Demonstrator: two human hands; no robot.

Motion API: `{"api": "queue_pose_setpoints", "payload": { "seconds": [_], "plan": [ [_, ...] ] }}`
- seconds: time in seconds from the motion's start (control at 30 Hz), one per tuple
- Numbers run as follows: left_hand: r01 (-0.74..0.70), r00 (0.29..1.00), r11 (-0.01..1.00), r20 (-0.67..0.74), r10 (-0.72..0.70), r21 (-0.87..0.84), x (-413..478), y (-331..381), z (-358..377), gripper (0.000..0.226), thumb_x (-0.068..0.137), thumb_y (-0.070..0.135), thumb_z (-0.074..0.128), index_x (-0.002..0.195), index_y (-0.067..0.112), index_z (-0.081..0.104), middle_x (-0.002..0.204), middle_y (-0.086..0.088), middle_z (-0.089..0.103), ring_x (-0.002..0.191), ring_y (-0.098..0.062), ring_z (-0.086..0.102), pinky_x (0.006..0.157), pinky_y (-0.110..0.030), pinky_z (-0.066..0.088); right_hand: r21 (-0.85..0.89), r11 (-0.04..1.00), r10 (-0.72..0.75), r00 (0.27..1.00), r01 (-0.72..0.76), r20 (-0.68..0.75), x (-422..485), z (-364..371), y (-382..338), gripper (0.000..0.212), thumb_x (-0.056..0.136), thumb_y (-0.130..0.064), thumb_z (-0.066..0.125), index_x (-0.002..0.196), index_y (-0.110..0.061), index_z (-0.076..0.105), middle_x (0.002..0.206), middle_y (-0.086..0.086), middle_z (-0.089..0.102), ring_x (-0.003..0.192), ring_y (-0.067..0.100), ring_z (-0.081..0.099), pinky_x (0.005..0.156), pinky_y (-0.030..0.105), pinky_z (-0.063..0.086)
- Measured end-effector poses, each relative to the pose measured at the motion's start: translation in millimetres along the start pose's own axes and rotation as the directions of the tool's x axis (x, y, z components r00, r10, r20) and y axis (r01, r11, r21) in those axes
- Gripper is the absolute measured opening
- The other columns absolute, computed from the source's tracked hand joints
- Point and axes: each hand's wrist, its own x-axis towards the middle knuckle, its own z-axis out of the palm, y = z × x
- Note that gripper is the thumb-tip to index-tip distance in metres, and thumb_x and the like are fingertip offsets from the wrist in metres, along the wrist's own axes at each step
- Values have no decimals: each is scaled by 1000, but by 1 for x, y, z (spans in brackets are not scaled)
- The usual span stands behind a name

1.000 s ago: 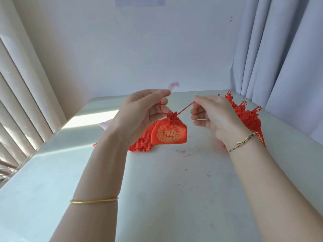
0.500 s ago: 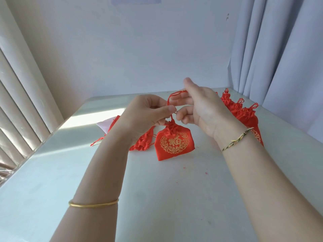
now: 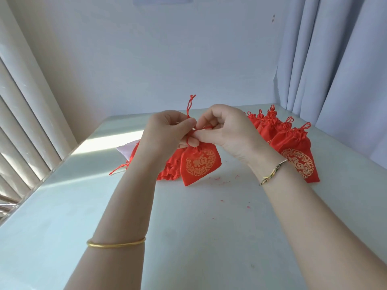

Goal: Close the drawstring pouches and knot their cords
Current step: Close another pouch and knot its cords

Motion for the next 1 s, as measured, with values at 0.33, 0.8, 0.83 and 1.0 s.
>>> {"api": "queue_pose_setpoints", "payload": {
  "seconds": [0.33, 0.8, 0.83, 1.0],
  "plan": [
    [-10, 998, 997, -67, 15, 81, 5, -6, -3, 16, 88, 12, 60, 73, 9, 65, 50, -2, 64, 53, -14, 64, 70, -31, 57, -336, 929, -193, 978, 155, -84, 2, 10, 9, 9, 72, -13, 74, 77, -15, 67, 61, -10, 38, 55, 5, 37, 53, 15, 31],
    [-2, 994, 1000, -109, 2, 0, 1, 4, 1, 24, 84, -3, 52, 105, 8, 55, 79, -8, 62, 58, -11, 64, 67, -27, 58, -446, 858, -331, 938, 253, -106, 3, 15, 16, 7, 75, -11, 63, 75, -14, 69, 61, -13, 40, 56, 3, 42, 56, 19, 33],
    [-2, 994, 1000, -107, 3, 10, 1, 4, 2, 27, 84, -3, 51, 108, 9, 54, 83, -8, 61, 62, -12, 64, 70, -30, 58, -434, 868, -318, 941, 240, -116, 3, 15, 16, 7, 76, -11, 62, 74, -13, 69, 61, -14, 43, 57, 2, 43, 56, 18, 33],
    [12, 996, 994, -91, -3, 106, -1, 6, 10, 33, 79, 3, 56, 108, 18, 52, 113, -9, 51, 88, -24, 66, 86, -44, 54, -259, 959, -165, 972, 118, -167, 2, 13, 19, 10, 78, -8, 65, 70, -12, 66, 47, -24, 51, 52, -8, 48, 53, 8, 33]
  ]
}}
